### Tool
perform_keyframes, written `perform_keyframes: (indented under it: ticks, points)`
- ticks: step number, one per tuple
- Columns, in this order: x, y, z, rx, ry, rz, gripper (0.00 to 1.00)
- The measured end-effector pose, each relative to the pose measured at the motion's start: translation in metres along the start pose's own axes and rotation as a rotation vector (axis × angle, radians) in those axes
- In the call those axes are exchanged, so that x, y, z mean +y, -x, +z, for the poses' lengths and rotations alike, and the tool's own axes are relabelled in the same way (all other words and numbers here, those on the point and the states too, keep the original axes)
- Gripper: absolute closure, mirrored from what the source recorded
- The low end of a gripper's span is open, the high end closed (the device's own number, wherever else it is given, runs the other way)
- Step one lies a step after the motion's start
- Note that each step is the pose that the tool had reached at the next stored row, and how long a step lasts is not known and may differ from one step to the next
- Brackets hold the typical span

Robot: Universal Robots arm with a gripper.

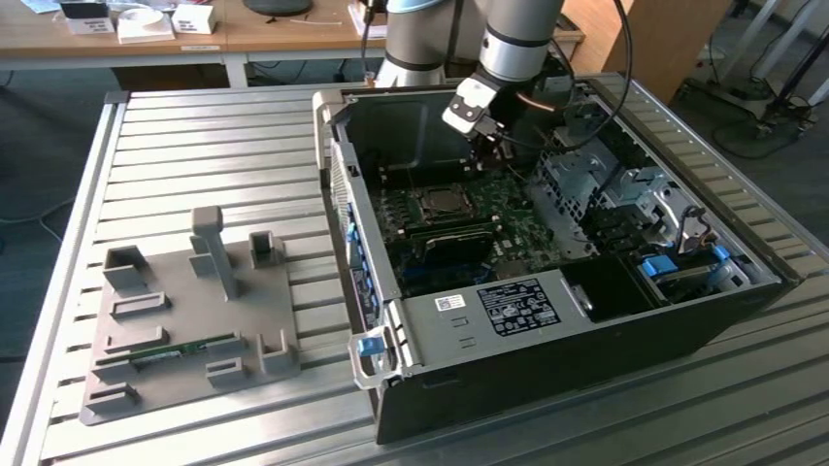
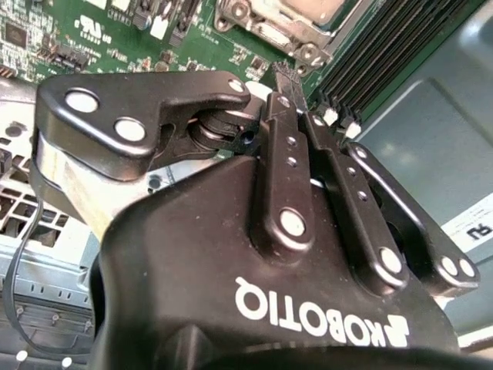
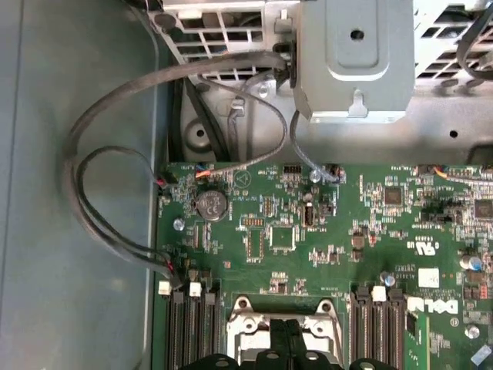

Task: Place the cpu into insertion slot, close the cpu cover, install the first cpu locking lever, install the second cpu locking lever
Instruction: 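Place the cpu into insertion slot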

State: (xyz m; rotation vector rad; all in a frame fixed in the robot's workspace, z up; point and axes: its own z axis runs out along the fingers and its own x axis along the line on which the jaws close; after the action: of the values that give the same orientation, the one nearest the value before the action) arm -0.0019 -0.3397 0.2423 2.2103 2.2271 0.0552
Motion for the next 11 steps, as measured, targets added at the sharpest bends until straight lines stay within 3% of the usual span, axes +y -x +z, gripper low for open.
perform_keyframes:
  ticks: [6, 11]
  points:
    - [-0.0205, -0.0002, 0.0004, 0.0001, 0.0001, 0.0, 0.89]
    - [-0.0311, -0.0002, 0.0006, -0.0004, 0.0, 0.0, 0.89]
